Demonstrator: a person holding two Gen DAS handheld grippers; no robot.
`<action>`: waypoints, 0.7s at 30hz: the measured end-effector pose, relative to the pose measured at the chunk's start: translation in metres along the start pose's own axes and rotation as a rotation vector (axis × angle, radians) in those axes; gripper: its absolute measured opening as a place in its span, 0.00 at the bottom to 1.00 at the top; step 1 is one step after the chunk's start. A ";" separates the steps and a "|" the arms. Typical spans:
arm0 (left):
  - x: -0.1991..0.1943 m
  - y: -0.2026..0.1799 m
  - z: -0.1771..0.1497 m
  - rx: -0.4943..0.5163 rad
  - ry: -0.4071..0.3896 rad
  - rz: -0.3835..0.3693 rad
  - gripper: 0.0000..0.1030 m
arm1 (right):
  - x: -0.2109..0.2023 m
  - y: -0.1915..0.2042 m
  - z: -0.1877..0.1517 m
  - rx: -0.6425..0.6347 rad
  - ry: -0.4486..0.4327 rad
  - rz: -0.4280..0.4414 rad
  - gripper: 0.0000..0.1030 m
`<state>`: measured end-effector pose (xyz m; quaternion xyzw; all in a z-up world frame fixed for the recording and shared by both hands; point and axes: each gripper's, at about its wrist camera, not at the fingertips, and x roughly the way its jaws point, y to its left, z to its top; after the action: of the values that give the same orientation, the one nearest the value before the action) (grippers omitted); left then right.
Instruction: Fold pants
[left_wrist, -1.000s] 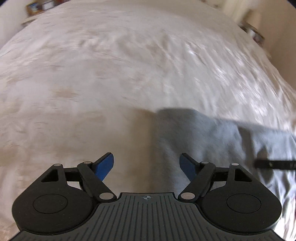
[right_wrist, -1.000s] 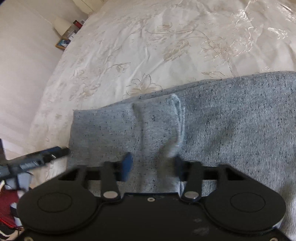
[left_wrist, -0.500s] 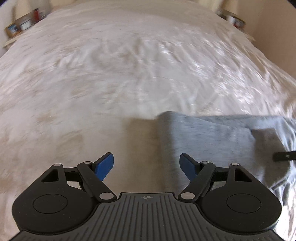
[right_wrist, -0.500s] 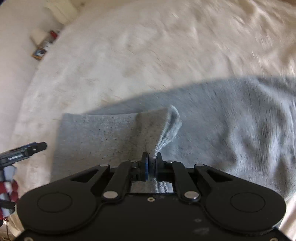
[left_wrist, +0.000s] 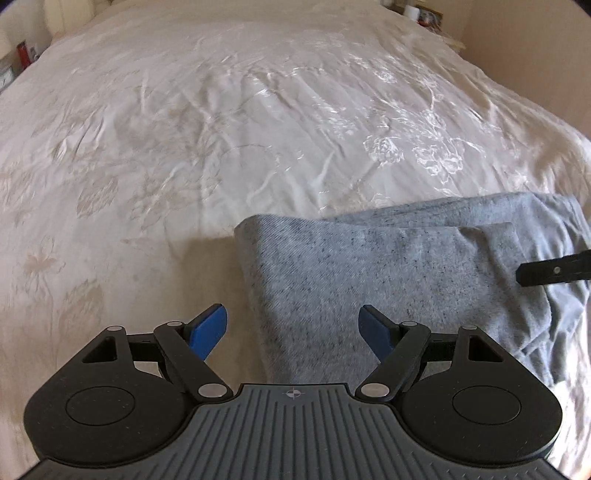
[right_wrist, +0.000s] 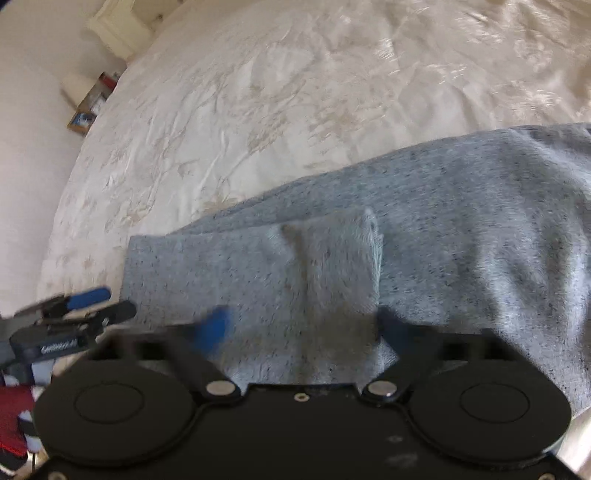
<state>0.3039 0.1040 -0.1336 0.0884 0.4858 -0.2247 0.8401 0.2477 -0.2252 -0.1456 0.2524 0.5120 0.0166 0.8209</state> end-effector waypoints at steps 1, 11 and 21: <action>0.000 0.003 -0.001 -0.015 0.006 -0.009 0.75 | 0.002 -0.003 -0.002 0.003 0.012 0.003 0.99; -0.016 0.026 -0.017 -0.103 -0.003 0.034 0.75 | 0.016 -0.002 -0.006 0.070 0.083 0.082 0.10; -0.066 0.019 -0.069 -0.095 -0.059 0.052 0.75 | -0.047 0.091 0.038 0.062 -0.059 0.416 0.10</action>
<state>0.2313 0.1657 -0.1141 0.0543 0.4687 -0.1820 0.8627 0.2784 -0.1745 -0.0546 0.3780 0.4250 0.1626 0.8063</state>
